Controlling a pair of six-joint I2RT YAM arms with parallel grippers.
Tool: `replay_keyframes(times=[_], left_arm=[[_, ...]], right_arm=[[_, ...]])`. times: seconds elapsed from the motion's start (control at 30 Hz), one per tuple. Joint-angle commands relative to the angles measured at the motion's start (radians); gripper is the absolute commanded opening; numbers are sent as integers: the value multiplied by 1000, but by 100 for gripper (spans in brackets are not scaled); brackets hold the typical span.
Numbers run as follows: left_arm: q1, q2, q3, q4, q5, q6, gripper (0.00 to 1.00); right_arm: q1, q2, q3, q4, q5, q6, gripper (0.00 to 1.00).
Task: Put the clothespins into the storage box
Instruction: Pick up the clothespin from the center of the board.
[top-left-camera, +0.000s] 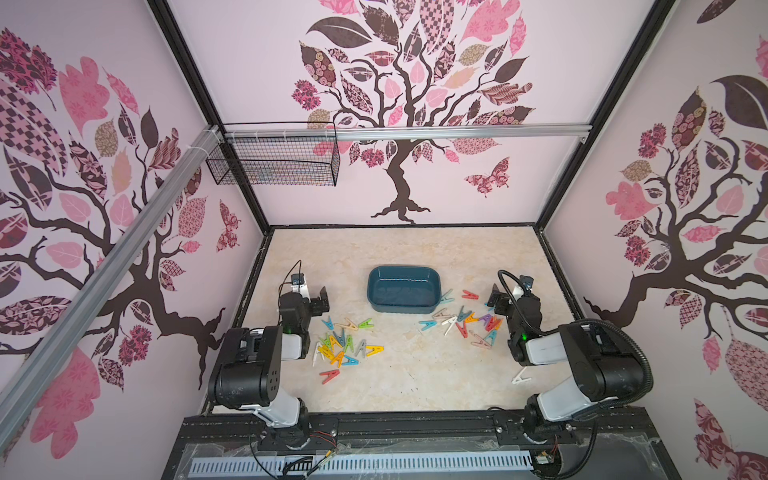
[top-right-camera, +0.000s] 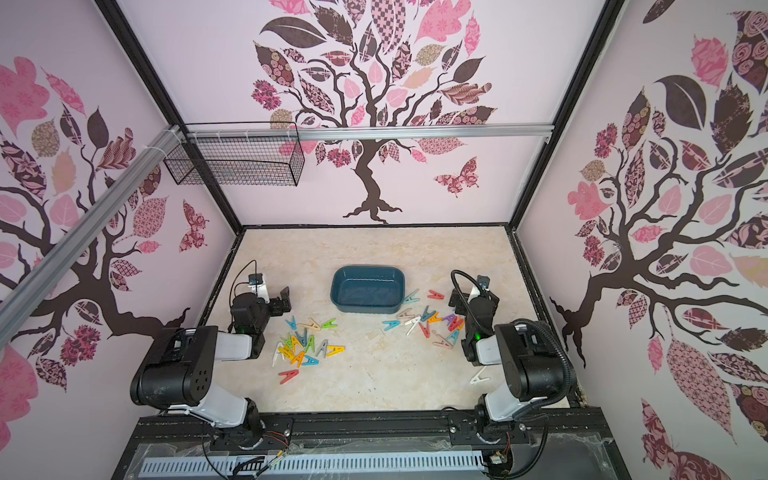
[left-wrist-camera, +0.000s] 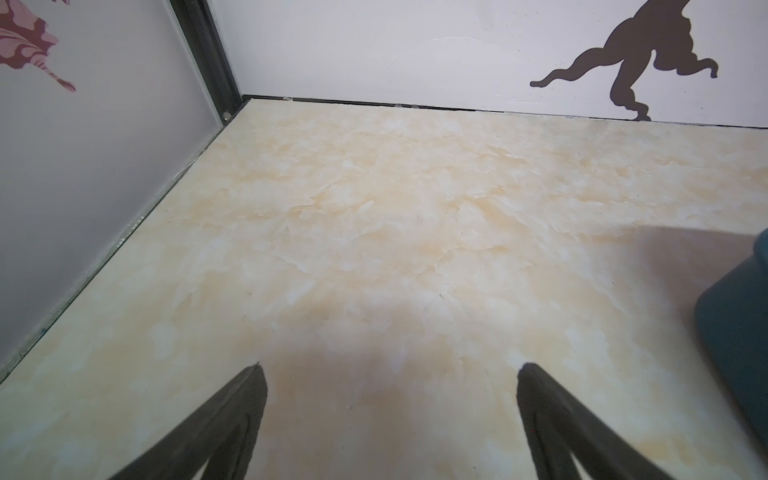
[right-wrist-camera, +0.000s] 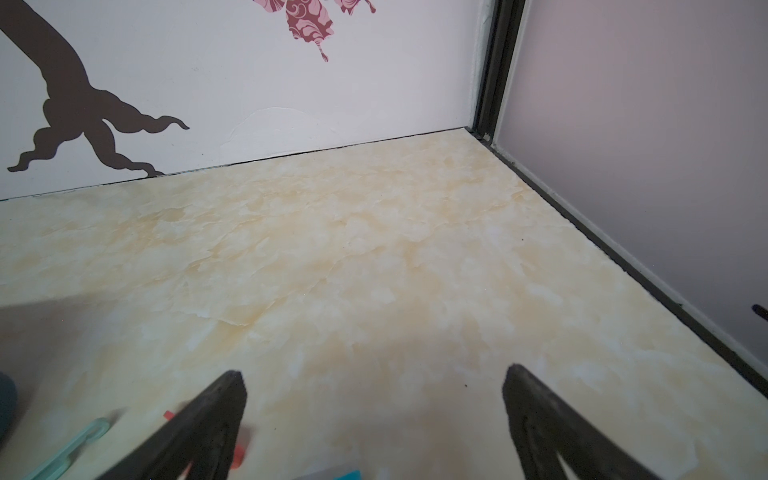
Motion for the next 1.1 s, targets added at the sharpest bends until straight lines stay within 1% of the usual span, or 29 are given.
replay_keyframes(times=[0.0, 0.03, 0.07, 0.13, 0.2, 0.27, 0.3, 0.33, 0.4, 0.43, 0.47, 0.53, 0.6, 0.63, 0.67, 0.7, 0.73, 0.77, 0.87, 0.93, 1.0, 1.07], left_arm=[[-24, -11, 20, 27, -41, 6, 98], [-53, -41, 40, -18, -99, 24, 98], [-77, -87, 76, -148, -148, 36, 98], [-88, -144, 117, -262, -160, 45, 98], [-107, -192, 121, -278, -208, 50, 98], [-120, -274, 125, -318, -230, 16, 98], [-122, -315, 133, -352, -229, -4, 98], [-123, -357, 149, -391, -227, -22, 98], [-124, -423, 201, -476, -197, -46, 98], [-124, -446, 238, -527, -172, -60, 98], [-124, -465, 278, -582, -156, -93, 98], [-120, -479, 363, -709, -139, -216, 98], [-99, -476, 467, -897, -83, -373, 98], [-94, -470, 513, -997, -107, -486, 98], [-76, -463, 544, -1089, -110, -591, 98], [-51, -457, 560, -1135, -72, -638, 98], [-21, -451, 562, -1136, 26, -635, 93], [-1, -447, 562, -1135, 119, -610, 86], [-11, -439, 572, -1190, 245, -558, 76], [-65, -451, 552, -1213, 235, -557, 72], [-179, -483, 524, -1233, 155, -524, 71], [-325, -526, 480, -1224, 46, -483, 71]], right_arm=[[12, -40, 1, 38, -39, -45, 100], [45, -85, 15, -27, -1, -71, 100], [70, -133, 45, -127, 53, -82, 100], [98, -206, 107, -305, 83, -70, 100], [104, -257, 160, -415, 108, 46, 100], [105, -305, 255, -617, 110, 231, 100], [109, -322, 311, -724, 109, 291, 100], [125, -338, 374, -844, 120, 319, 100], [177, -356, 484, -1021, 182, 314, 100], [180, -366, 531, -1097, 134, 326, 100], [179, -378, 557, -1124, 101, 351, 100], [161, -415, 567, -1186, 19, 505, 100], [87, -476, 489, -1060, -307, 524, 100], [68, -502, 450, -1011, -384, 559, 100], [69, -510, 444, -1027, -407, 573, 95], [77, -505, 459, -1069, -423, 562, 90], [91, -494, 489, -1155, -413, 548, 87], [103, -482, 519, -1250, -387, 539, 87], [108, -477, 542, -1452, -349, 534, 85], [114, -485, 521, -1524, -355, 528, 81], [143, -485, 509, -1598, -333, 523, 75], [182, -479, 499, -1662, -313, 505, 69]])
